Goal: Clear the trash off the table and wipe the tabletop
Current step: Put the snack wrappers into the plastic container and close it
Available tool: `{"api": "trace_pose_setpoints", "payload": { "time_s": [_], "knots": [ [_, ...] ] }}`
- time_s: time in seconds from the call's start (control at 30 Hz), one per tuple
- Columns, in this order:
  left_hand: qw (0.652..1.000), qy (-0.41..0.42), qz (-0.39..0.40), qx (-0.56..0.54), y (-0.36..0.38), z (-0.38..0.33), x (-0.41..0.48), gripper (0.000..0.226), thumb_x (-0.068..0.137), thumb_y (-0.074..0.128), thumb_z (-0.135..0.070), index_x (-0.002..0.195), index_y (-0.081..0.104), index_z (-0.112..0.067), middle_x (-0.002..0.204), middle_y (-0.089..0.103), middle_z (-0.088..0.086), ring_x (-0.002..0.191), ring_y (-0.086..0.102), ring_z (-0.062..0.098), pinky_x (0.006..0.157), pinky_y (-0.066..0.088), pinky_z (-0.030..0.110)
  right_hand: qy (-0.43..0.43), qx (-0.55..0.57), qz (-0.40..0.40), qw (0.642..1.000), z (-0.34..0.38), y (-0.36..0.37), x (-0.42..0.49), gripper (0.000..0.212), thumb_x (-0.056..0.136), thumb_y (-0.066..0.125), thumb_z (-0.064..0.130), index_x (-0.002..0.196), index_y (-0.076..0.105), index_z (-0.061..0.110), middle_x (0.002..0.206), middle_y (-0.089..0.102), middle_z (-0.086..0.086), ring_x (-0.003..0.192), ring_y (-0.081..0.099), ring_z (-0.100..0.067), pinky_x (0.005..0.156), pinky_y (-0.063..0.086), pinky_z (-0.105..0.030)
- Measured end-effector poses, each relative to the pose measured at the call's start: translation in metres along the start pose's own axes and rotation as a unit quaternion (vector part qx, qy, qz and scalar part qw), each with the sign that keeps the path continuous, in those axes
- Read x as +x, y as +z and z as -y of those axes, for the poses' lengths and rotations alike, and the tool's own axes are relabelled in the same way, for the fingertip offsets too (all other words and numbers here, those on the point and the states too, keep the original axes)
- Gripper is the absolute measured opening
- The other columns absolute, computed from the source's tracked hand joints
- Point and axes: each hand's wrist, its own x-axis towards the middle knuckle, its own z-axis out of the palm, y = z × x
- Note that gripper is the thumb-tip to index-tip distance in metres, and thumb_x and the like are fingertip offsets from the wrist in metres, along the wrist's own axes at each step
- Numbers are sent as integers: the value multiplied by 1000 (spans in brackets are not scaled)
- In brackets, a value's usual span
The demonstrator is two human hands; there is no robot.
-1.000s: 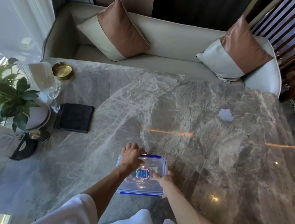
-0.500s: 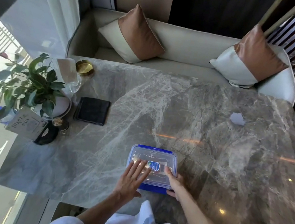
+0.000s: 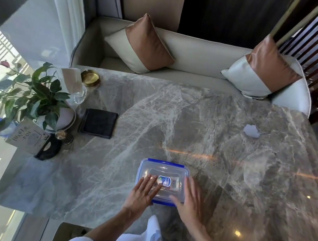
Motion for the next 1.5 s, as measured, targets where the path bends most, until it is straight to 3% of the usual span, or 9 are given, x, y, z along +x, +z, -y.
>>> {"api": "trace_pose_setpoints", "payload": {
  "time_s": [0.1, 0.33, 0.57, 0.77, 0.83, 1.0, 1.17, 1.3, 1.5],
  "knots": [
    [1000, 9, 2, 4, 0, 0, -2, 129, 58, 80, -56, 151, -1, -17, 145, 47, 8, 133, 45, 26, 107, 39, 43, -137, -176, 68, 972, 4, 4, -6, 94, 75, 62, 63, 150, 17, 31, 158, 7, 3, 148, 9, -22, 119, -3, -33],
    [1000, 12, 9, 24, 10, -1, -5, 105, 77, 72, -41, 152, 0, -21, 157, 17, 12, 144, 20, 30, 113, 34, 46, -128, -199, 92, 967, 3, 14, -4, 94, 60, 81, 52, 142, 42, 27, 149, 41, -6, 138, 37, -26, 115, 7, -36],
    [999, 18, 15, 22, 8, -2, 0, 118, 61, 85, -32, 151, 8, -20, 150, 40, 9, 137, 39, 29, 112, 16, 42, -132, -206, 89, 966, 9, 12, -4, 87, 59, 82, 50, 136, 50, 25, 143, 49, -6, 132, 46, -28, 115, 8, -37],
    [995, 49, 11, 84, -16, 11, 17, 66, 74, 62, -21, 137, 44, -31, 142, 52, 1, 131, 49, 25, 119, -3, 42, -110, -234, 80, 963, 14, 19, -15, 69, 82, 36, 58, 141, 41, 22, 139, 53, -13, 127, 52, -34, 108, 33, -43],
    [996, 25, 8, 91, -31, 15, 25, 60, 85, 51, -19, 142, 36, -33, 153, 36, 2, 141, 33, 27, 118, -7, 51, -117, -265, 107, 951, 19, 24, -17, 66, 80, 33, 52, 138, 40, 21, 131, 59, -17, 113, 62, -36, 87, 53, -42],
    [993, -103, -36, -34, -46, -12, 32, 62, 94, 37, -10, 148, 18, -34, 161, -5, 5, 149, -9, 26, 116, -2, 56, -210, -200, 36, 956, 37, 3, -7, 39, 82, 46, 40, 116, 63, 29, 103, 72, 2, 87, 66, -20, 72, 53, -30],
    [823, -269, -163, -474, -9, -30, 22, 68, 88, 57, -23, 144, 23, -7, 149, 34, 21, 136, 36, 35, 111, 35, 48, -5, 33, -32, 999, 30, -18, 47, 55, 94, 53, 24, 145, 36, 15, 149, 40, -1, 137, 38, -21, 115, 31, -35],
    [665, -308, -107, -672, 4, -35, 15, 71, 71, 72, -32, 131, 41, -11, 123, 62, 14, 106, 63, 27, 88, 53, 37, 186, 258, 125, 940, 20, -11, 62, 54, 93, 55, 21, 143, 38, 9, 133, 55, -10, 118, 57, -24, 89, 49, -24],
    [731, -330, -85, -590, 3, -20, 18, 53, 67, 59, -21, 120, 56, -16, 104, 70, 10, 95, 67, 30, 85, 55, 47, 190, 356, 55, 913, 10, 5, 29, 39, 89, 60, 2, 128, 56, 3, 113, 67, -15, 88, 64, -16, 69, 52, -10]
  ]
}}
